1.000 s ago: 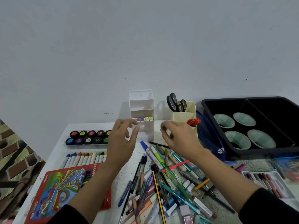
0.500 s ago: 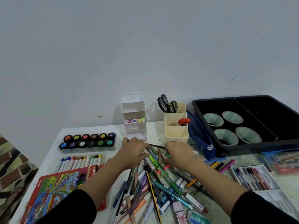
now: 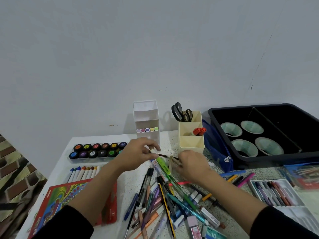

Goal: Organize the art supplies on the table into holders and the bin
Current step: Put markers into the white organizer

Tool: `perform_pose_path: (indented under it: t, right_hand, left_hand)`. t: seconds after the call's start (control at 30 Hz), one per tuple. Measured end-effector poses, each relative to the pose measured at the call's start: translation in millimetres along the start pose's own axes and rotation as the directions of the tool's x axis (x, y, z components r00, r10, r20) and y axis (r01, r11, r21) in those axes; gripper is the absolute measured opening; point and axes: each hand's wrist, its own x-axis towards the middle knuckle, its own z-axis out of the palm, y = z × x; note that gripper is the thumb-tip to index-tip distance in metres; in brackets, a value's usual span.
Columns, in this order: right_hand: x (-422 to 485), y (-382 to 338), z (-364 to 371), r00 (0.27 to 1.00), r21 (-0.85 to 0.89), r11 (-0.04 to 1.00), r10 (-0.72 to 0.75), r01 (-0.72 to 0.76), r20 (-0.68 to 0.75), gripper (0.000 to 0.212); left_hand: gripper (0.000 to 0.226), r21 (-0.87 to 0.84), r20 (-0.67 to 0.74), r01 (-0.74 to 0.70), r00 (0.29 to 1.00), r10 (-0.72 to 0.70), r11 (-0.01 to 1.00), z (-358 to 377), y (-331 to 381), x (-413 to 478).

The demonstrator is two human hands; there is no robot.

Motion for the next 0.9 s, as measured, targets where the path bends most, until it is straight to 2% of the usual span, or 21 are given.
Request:
perform_pose_path:
  t: [0.13, 0.23, 0.33, 0.43, 0.6, 0.67, 0.73, 0.77, 0.83, 0.9]
  right_hand:
    - [-0.5, 4.7, -9.5, 0.994, 0.108, 0.993, 0.046, -0.035, -0.1, 0.016]
    - [0.0, 5.0, -23.9, 0.987, 0.243, 0.969, 0.082, -0.046, -0.14, 0.016]
    - [-2.1, 1.2, -36.2, 0.973, 0.47, 0.881, 0.054, 0.06, -0.226, 0.009]
    - [-5.3, -7.4, -47.6, 0.95, 0.587, 0.783, -0.019, 0.207, -0.311, 0.006]
    - [3.4, -19.7, -52.7, 0.963, 0.75, 0.629, 0.007, 0.205, -0.269, 0.018]
    - [8.9, -23.1, -51.8, 0.971, 0.807, 0.561, 0.022, 0.185, -0.238, 0.022]
    - [13.1, -25.5, -51.6, 0.973, 0.81, 0.558, 0.023, 0.179, -0.231, 0.027]
    - [14.7, -27.2, -52.1, 0.97, 0.793, 0.58, 0.019, 0.187, -0.242, 0.029]
    - [17.6, -31.3, -53.8, 0.955, 0.716, 0.662, 0.0, 0.221, -0.295, 0.03]
    - [20.4, -35.6, -54.9, 0.933, 0.647, 0.718, -0.01, 0.257, -0.359, 0.025]
  left_hand:
    - [0.008, -0.124, -0.07, -0.024, 0.997, 0.015, 0.992, -17.7, 22.9, -9.4]
    - [0.014, -0.191, -0.151, -0.062, 0.988, 0.033, 0.98, -28.2, 31.5, -9.1]
    - [0.013, -0.279, -0.229, -0.083, 0.973, 0.018, 0.957, -32.2, 35.8, -8.7]
    - [0.005, -0.359, -0.306, -0.076, 0.951, -0.04, 0.93, -33.6, 38.7, -13.6]
    - [0.014, -0.365, -0.373, -0.02, 0.919, -0.127, 0.931, -35.2, 32.8, -23.5]
    - [0.016, -0.35, -0.355, 0.034, 0.92, -0.167, 0.936, -38.5, 29.8, -26.4]
    - [0.009, -0.305, -0.251, 0.139, 0.943, -0.22, 0.942, -43.6, 28.7, -32.4]
    - [0.007, -0.292, -0.185, 0.18, 0.953, -0.24, 0.939, -46.1, 28.7, -35.7]
    - [0.018, -0.267, -0.1, 0.215, 0.963, -0.249, 0.939, -50.7, 28.0, -41.6]
    - [0.022, -0.141, -0.068, 0.219, 0.971, -0.23, 0.966, -54.3, 27.3, -46.4]
